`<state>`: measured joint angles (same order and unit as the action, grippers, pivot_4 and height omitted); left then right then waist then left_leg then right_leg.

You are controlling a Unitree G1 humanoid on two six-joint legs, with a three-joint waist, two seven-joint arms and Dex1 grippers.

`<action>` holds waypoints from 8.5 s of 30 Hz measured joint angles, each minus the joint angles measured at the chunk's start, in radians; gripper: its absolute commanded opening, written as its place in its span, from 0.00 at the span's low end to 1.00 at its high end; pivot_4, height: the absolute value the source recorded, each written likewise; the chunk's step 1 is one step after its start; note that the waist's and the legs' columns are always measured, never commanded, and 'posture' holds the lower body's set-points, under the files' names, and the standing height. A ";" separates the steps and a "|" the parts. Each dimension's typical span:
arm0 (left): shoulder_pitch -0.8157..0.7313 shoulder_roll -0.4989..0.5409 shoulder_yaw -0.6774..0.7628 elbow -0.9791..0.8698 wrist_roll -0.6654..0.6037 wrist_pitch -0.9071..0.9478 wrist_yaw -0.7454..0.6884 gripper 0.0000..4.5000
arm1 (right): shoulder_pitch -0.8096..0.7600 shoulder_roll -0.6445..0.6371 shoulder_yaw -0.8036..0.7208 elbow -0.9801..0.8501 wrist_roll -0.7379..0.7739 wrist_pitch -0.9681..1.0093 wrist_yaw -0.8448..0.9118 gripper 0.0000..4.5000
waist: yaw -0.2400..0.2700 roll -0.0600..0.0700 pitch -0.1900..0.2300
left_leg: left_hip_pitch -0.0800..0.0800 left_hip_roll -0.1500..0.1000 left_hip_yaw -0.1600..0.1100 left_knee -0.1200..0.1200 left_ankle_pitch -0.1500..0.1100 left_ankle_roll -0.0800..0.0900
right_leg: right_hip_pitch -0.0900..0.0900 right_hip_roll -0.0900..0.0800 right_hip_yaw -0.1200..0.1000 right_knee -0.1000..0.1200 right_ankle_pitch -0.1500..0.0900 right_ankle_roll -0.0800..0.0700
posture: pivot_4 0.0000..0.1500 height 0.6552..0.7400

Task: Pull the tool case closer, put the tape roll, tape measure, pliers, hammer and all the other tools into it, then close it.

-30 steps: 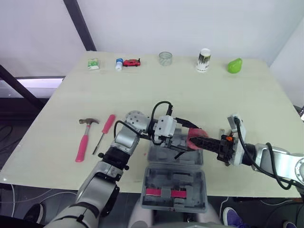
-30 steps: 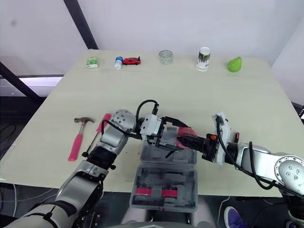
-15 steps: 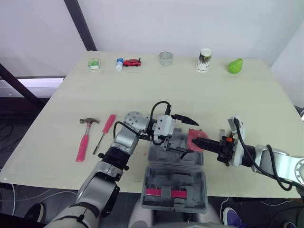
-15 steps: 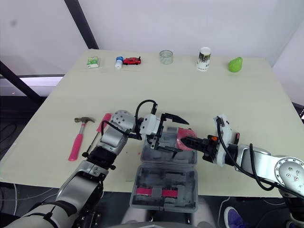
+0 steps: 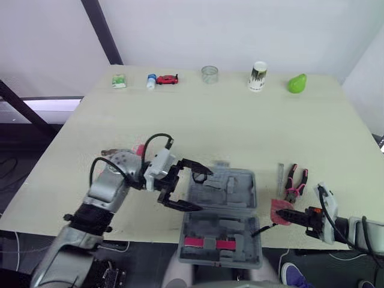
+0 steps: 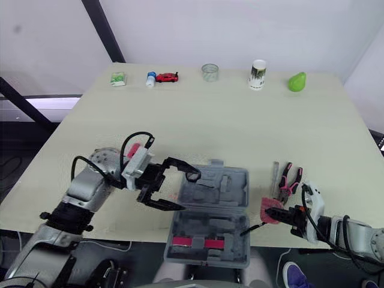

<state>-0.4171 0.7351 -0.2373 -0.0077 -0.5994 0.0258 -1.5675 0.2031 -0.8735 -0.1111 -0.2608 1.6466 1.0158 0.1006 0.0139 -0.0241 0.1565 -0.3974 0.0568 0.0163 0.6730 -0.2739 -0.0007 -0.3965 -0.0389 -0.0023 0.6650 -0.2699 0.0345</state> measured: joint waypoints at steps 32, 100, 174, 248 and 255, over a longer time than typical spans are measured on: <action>0.101 0.063 0.092 -0.144 -0.034 0.073 -0.001 1.00 | 0.219 -0.051 -0.134 -0.059 -0.548 -0.129 0.539 0.99 | -0.002 0.001 0.000 | 0.001 0.000 0.002 0.000 0.000 0.000 | -0.001 0.010 0.017 -0.001 0.000 0.001 | 1.00 1.00; 0.170 0.083 0.168 -0.207 -0.055 0.100 0.038 1.00 | -0.202 -0.030 0.158 -0.028 -1.453 -0.769 0.919 0.67 | -0.001 0.004 0.001 | 0.002 0.000 0.005 0.002 0.000 0.000 | -0.002 0.011 0.021 0.003 0.000 0.000 | 1.00 1.00; 0.287 0.001 0.359 -0.118 0.007 0.075 0.168 1.00 | -0.860 0.172 0.574 0.089 -1.759 -0.325 1.053 0.83 | -0.027 0.004 0.002 | -0.004 0.000 0.006 0.003 0.000 0.000 | -0.013 0.011 0.024 0.014 0.000 0.000 | 1.00 1.00; 0.598 -0.063 0.600 -0.141 -0.032 0.136 0.408 1.00 | -0.149 0.382 0.017 0.145 -1.331 -1.015 0.717 0.35 | -0.026 0.002 -0.003 | 0.013 0.000 0.009 -0.004 0.000 0.000 | -0.002 0.010 0.030 0.010 -0.001 -0.001 | 1.00 1.00; 0.737 -0.140 0.774 -0.014 -0.018 0.083 0.524 1.00 | 0.171 0.390 -0.259 0.065 -1.186 -1.023 0.679 0.83 | -0.026 0.002 -0.003 | 0.014 0.001 0.015 -0.006 0.000 0.000 | -0.001 0.010 0.030 0.009 -0.003 -0.003 | 1.00 1.00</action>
<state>0.3200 0.5948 0.5370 -0.0217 -0.6177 0.1093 -1.0432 0.3738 -0.4833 -0.3705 -0.1960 0.4611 -0.0073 0.7801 -0.0122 -0.0221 0.1538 -0.3832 0.0576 0.0309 0.6672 -0.2742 -0.0010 -0.3977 -0.0290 0.0277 0.6738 -0.2727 0.0315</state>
